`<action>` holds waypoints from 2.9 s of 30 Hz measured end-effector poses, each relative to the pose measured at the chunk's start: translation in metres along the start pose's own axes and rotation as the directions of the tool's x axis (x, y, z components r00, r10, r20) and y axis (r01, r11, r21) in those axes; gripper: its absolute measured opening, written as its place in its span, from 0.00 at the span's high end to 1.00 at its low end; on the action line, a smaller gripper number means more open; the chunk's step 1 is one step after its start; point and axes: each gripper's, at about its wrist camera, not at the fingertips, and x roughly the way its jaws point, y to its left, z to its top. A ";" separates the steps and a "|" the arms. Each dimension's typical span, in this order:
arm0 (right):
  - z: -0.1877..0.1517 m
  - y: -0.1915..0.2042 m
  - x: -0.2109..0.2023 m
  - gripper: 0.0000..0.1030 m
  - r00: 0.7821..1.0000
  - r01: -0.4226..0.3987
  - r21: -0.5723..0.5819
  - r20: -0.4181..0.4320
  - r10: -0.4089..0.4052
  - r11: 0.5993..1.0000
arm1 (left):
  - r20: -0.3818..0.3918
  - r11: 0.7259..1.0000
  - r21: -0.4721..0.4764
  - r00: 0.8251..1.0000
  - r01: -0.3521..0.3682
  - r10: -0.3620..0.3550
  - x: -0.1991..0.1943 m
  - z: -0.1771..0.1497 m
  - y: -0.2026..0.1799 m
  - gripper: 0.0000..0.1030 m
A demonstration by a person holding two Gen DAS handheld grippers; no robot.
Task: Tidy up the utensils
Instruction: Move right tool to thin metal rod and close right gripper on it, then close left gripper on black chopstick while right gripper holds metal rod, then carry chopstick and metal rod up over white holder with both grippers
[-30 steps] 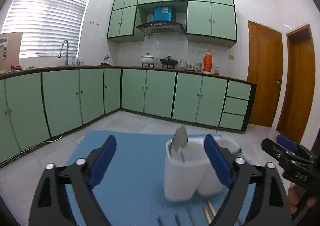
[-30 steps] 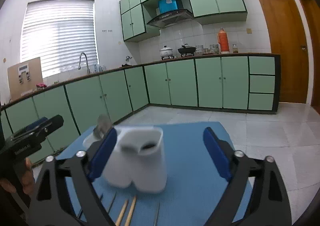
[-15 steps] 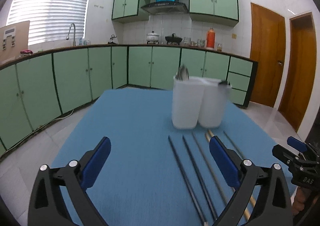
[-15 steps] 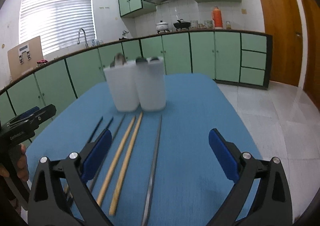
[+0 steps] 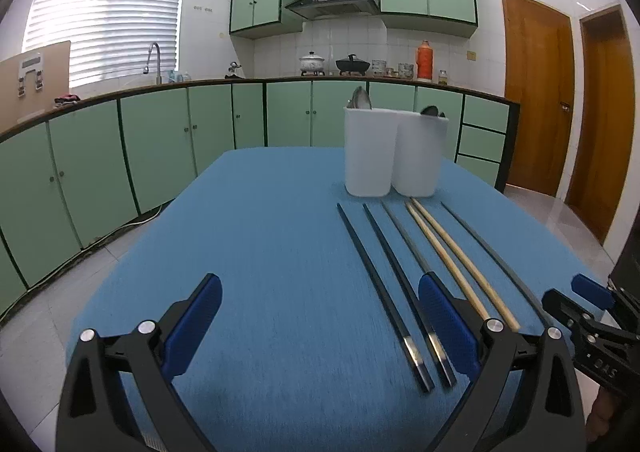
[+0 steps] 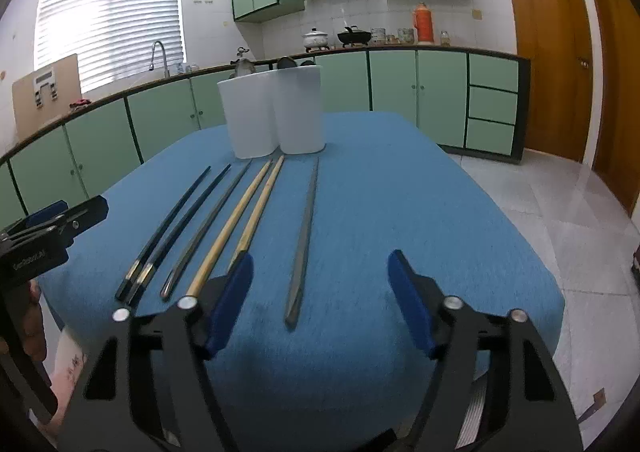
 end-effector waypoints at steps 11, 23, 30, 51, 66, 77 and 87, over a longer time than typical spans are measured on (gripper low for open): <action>-0.019 0.010 0.000 0.72 1.000 0.001 -0.031 0.001 -0.001 1.000 | -0.006 1.000 0.000 1.000 -0.005 0.005 -0.010 -0.013 -0.003 0.07; -0.027 0.019 -0.001 0.87 0.999 0.037 -0.066 0.042 -0.034 0.997 | -0.024 1.000 0.003 1.000 0.015 -0.015 -0.011 -0.024 -0.008 0.07; -0.023 0.016 0.002 0.94 0.999 0.035 -0.056 0.037 -0.032 0.998 | -0.050 1.000 0.025 0.999 0.015 -0.014 -0.009 -0.030 -0.013 0.13; -0.025 0.013 0.003 0.93 0.999 0.011 -0.030 0.034 -0.010 1.000 | -0.112 0.998 0.053 0.993 0.043 -0.037 -0.005 -0.046 -0.028 0.32; -0.025 0.014 0.004 0.94 0.999 0.008 -0.023 0.046 -0.007 1.000 | -0.108 0.997 0.040 0.992 0.064 -0.059 -0.003 -0.043 -0.033 0.67; -0.026 0.014 0.003 0.94 0.999 0.009 -0.028 0.053 -0.008 1.000 | -0.112 0.997 0.031 0.991 0.076 -0.072 -0.003 -0.042 -0.037 0.93; 0.003 -0.001 -0.012 0.95 0.998 -0.013 0.000 0.064 0.013 1.000 | -0.047 0.998 0.014 0.997 0.068 -0.067 -0.019 -0.013 -0.024 0.94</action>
